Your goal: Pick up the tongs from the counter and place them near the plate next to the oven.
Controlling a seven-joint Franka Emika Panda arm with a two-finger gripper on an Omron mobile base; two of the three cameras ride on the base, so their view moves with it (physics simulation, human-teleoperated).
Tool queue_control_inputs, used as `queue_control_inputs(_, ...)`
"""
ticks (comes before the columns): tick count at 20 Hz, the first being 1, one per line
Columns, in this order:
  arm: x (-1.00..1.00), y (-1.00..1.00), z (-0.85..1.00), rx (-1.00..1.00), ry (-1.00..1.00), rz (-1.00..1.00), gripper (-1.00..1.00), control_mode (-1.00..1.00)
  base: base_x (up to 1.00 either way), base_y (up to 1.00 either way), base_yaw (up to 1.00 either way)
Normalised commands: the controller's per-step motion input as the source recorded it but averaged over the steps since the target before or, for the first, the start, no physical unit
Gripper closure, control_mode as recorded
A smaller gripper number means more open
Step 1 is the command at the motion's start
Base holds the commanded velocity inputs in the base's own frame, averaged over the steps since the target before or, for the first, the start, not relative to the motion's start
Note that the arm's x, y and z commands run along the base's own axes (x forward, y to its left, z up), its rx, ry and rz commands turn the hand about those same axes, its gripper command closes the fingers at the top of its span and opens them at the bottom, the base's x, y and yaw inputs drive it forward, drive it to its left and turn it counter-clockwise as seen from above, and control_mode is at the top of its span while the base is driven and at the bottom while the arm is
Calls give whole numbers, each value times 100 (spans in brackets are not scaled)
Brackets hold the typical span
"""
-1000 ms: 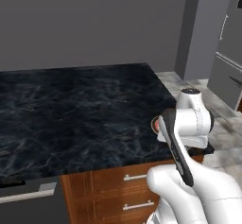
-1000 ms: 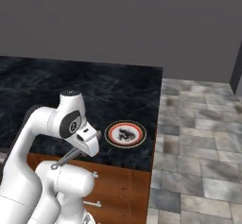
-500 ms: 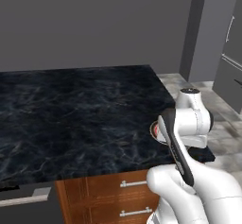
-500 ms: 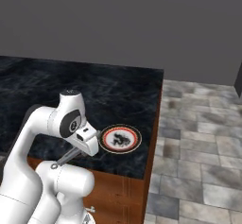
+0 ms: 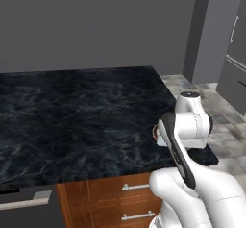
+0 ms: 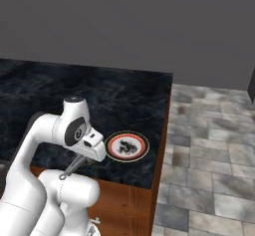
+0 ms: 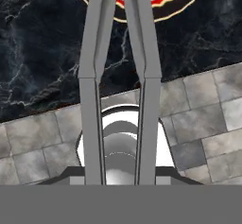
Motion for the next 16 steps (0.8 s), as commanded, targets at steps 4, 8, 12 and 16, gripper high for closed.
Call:
queue_control_inputs(4,72,28,-19,-4,0,20,100,-100,0,0,0)
queue_control_inputs(8,99,13,-11,-2,13,19,100,-100,0,0,0)
queue_control_inputs(12,100,14,-8,-4,18,19,100,-100,0,0,0)
queue_control_inputs(16,91,12,-32,-6,10,16,100,-100,0,0,0)
